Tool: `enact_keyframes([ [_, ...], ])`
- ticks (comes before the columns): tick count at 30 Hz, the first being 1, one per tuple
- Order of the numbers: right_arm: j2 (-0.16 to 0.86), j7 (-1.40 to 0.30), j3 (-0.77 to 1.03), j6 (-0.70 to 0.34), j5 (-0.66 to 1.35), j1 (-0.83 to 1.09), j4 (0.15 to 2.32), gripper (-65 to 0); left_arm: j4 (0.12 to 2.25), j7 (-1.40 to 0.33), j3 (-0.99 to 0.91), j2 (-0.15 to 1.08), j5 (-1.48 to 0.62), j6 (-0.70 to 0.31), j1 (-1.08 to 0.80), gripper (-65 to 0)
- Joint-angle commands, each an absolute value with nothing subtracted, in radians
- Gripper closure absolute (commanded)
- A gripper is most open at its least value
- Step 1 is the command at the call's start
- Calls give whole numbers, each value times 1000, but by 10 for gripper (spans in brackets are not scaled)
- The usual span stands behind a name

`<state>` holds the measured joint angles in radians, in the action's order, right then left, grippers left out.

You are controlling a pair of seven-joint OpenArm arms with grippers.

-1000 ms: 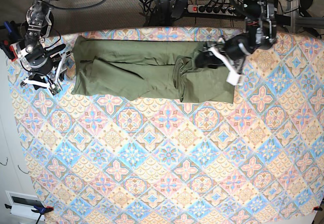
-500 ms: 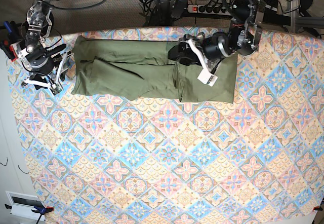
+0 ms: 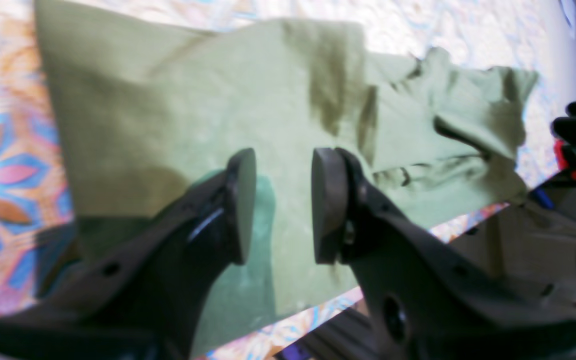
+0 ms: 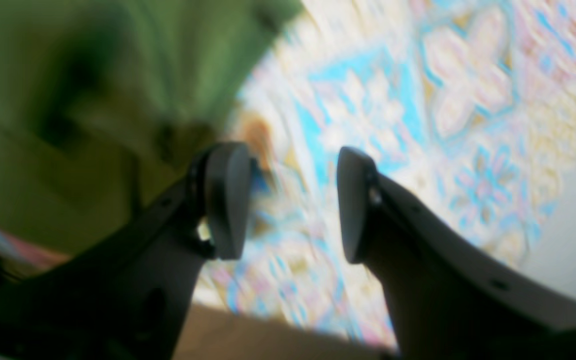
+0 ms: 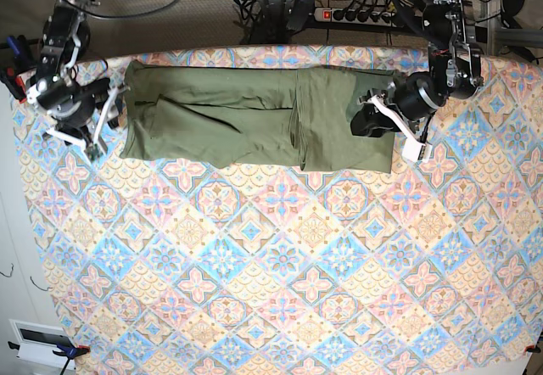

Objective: Layout the t-shirt on the table in an organized manner, then fold the t-shirt properly
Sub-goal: 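Grasp the opposite shirt end with the right gripper and lift it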

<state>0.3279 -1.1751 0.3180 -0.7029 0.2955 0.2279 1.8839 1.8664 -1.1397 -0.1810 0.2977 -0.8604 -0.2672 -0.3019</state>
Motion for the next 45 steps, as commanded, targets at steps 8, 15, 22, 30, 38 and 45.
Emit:
enact_keyframes([
  [8, 320, -1231, 429, -698, 559, 199, 1902, -275, 1883, -1125, -179, 295, -788, -275, -311, -177],
  [15, 268, -1233, 427, -698, 570, 202, 1827, -276, 1883, -1125, -180, 298, -788, -275, -311, -177],
  [22, 262, -1222, 371, -698, 568, 194, 1715, -276, 1883, -1125, -182, 298, -788, -275, -309, -177],
  [30, 262, -1198, 369, -698, 565, 193, 1567, -276, 1883, -1125, -185, 302, -788, -275, -311, -177],
  [38, 251, -1182, 366, -698, 593, 193, 1460, -276, 1883, -1125, -183, 298, -788, -275, -308, -177],
  [45, 251, -1188, 266, -698, 757, 199, 1451, -276, 1883, -1125, -185, 298, -788, -275, -306, -177],
])
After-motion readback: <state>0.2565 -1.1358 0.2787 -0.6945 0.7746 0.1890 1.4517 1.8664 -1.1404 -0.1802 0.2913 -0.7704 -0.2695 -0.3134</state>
